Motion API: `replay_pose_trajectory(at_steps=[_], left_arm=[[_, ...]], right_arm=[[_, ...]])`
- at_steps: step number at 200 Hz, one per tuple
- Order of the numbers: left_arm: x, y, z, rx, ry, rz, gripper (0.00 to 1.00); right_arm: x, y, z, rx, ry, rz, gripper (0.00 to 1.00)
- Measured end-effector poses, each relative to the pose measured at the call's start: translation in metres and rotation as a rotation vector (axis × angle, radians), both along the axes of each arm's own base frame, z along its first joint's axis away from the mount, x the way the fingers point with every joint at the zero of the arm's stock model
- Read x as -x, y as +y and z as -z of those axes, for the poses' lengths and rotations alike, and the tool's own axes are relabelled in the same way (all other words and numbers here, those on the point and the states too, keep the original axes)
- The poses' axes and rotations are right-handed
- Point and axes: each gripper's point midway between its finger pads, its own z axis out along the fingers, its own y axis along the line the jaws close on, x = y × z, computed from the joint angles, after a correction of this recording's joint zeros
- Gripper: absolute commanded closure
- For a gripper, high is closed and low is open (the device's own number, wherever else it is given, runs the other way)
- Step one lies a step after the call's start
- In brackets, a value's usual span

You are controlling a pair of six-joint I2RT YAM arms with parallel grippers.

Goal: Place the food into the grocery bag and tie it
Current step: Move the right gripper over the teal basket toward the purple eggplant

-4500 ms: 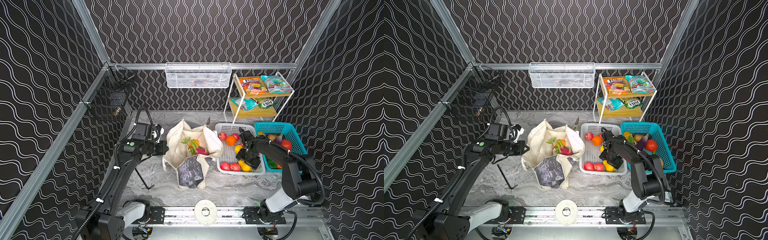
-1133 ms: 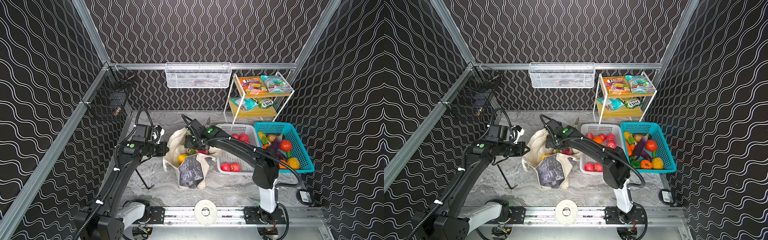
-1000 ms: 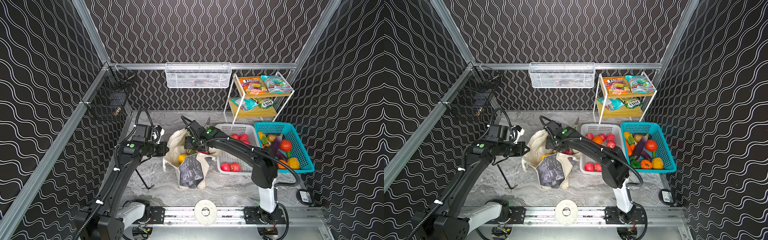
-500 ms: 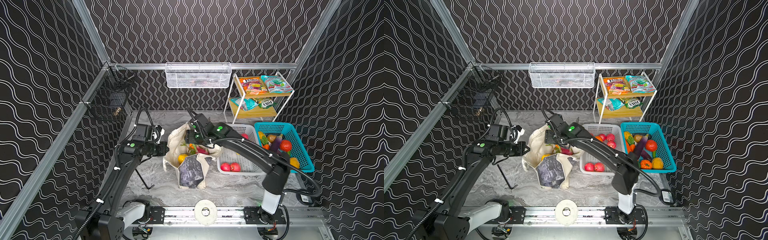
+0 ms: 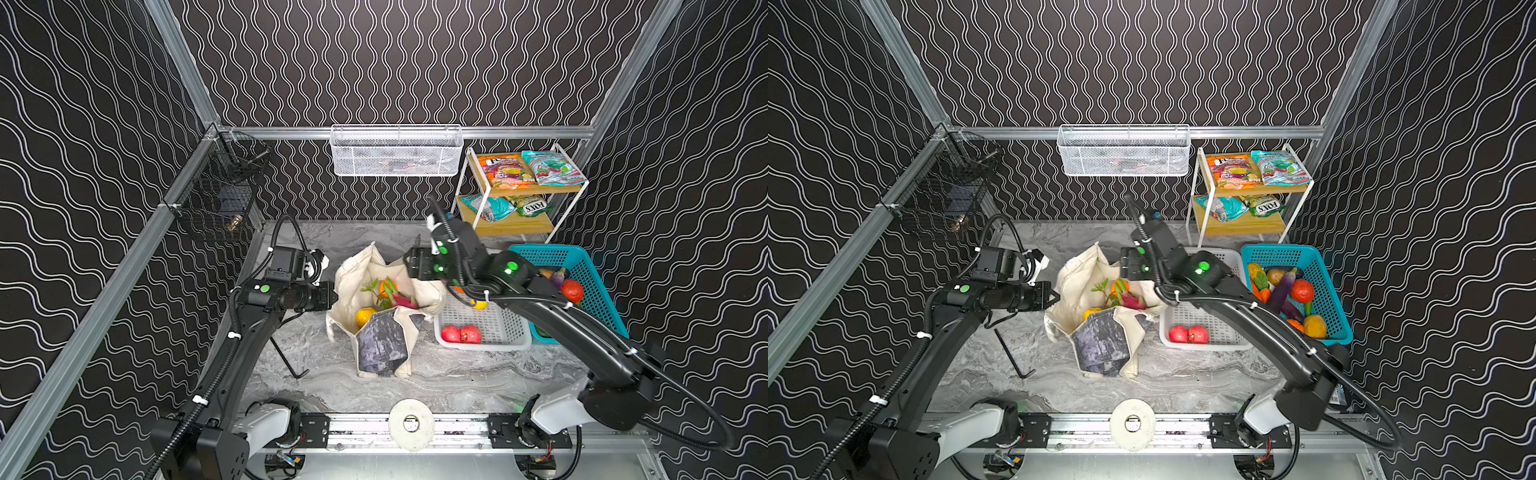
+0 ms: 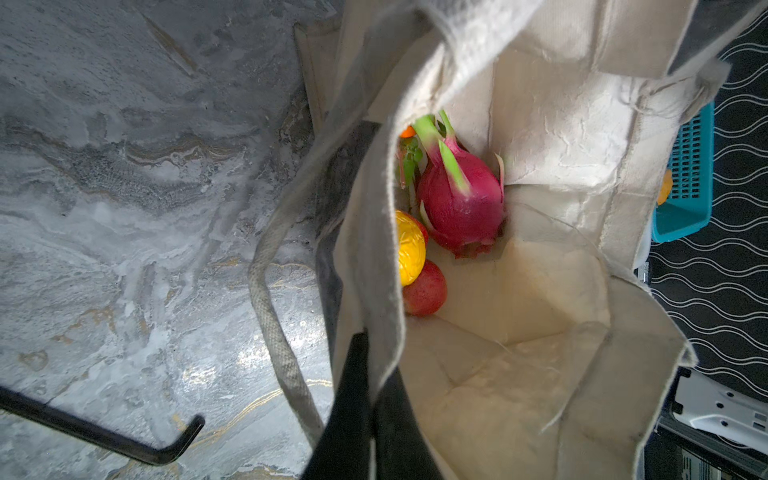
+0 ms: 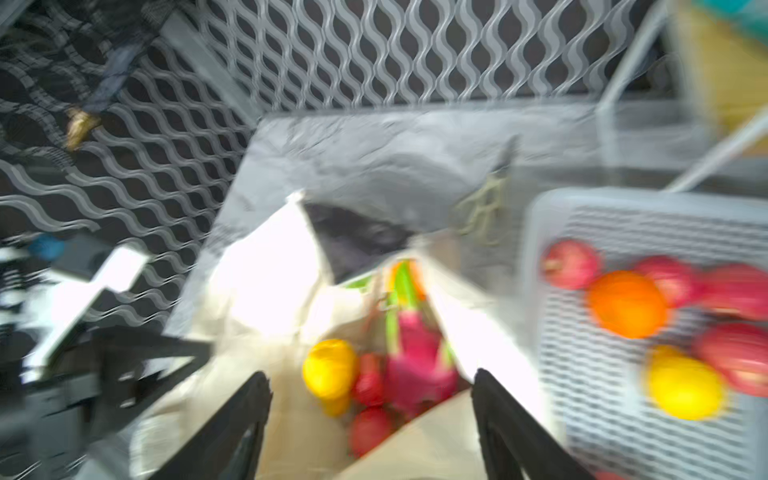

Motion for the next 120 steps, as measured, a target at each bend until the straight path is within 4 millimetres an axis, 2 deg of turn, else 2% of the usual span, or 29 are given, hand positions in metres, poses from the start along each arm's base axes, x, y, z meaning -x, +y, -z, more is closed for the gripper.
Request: replay_pose_trajectory(at_steps=[17, 46, 67, 91, 120], left_arm=[[-0.001, 0.0, 0.001, -0.001, 0.004, -0.002, 1.0], [-0.003, 0.0, -0.001, -0.003, 0.002, -0.004, 1.0], [-0.003, 0.0, 0.0, -0.004, 0.006, -0.004, 1.0], [-0.003, 0.0, 0.004, -0.005, 0.015, -0.004, 1.0], [-0.004, 0.0, 0.007, -0.008, 0.027, -0.001, 1.0]], right_arm=[[-0.011, -0.037, 0.004, 0.015, -0.006, 0.074, 0.22], [-0.034, -0.111, 0.015, 0.018, 0.016, 0.261, 0.22], [-0.044, -0.147, 0.025, 0.01, 0.045, 0.352, 0.2], [-0.055, -0.205, 0.039, 0.04, 0.071, 0.516, 0.19], [-0.059, -0.255, 0.054, 0.054, 0.115, 0.661, 0.18]])
